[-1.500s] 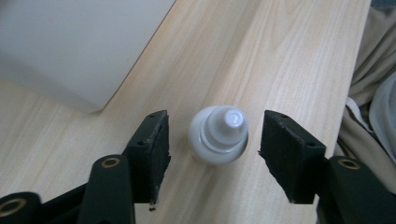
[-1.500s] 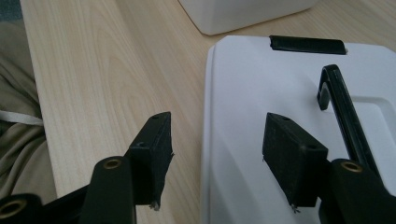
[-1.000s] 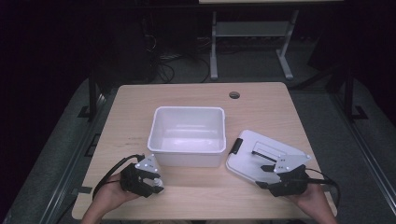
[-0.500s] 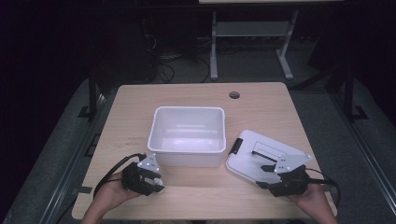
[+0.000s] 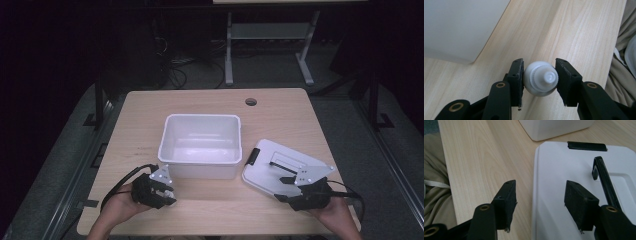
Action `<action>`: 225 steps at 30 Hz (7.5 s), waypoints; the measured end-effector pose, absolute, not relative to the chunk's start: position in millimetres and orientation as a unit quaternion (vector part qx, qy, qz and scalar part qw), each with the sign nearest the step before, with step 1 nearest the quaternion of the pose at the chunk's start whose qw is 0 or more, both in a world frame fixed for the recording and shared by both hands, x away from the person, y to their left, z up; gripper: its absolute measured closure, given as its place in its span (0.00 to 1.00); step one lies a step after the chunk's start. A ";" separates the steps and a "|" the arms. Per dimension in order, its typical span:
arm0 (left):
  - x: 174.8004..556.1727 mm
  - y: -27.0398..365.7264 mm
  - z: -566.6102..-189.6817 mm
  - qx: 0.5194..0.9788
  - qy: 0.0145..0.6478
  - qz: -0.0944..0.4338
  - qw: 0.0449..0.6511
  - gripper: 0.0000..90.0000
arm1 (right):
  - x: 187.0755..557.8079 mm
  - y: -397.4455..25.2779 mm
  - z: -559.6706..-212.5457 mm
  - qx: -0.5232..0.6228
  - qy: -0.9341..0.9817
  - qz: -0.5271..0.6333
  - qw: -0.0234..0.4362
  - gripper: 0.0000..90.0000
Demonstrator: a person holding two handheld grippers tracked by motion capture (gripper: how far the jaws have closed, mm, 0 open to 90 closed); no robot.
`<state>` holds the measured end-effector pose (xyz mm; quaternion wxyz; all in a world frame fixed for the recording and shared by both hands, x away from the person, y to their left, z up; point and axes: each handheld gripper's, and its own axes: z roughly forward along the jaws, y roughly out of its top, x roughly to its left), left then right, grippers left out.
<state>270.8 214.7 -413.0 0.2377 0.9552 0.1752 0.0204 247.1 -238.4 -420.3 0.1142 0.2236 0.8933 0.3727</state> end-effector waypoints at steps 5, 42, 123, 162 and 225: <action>268.6 215.3 -407.7 0.955 0.174 0.021 0.238 0.66 | 247.0 -238.9 -420.0 0.224 0.893 0.373 0.114 0.47; 272.6 231.9 -303.1 0.954 0.169 0.052 0.242 0.66 | 249.3 -236.8 -419.9 0.220 0.891 0.381 0.110 0.47; 363.3 189.6 -289.5 0.956 0.189 0.073 0.213 0.66 | 253.9 -240.9 -415.5 0.222 0.885 0.397 0.099 0.46; 372.1 188.4 -332.8 0.957 0.206 0.057 0.194 0.66 | 254.4 -238.9 -418.5 0.220 0.887 0.396 0.091 0.46; 369.8 191.3 -329.3 0.956 0.208 0.070 0.193 0.67 | 254.6 -238.9 -421.7 0.218 0.888 0.397 0.085 0.46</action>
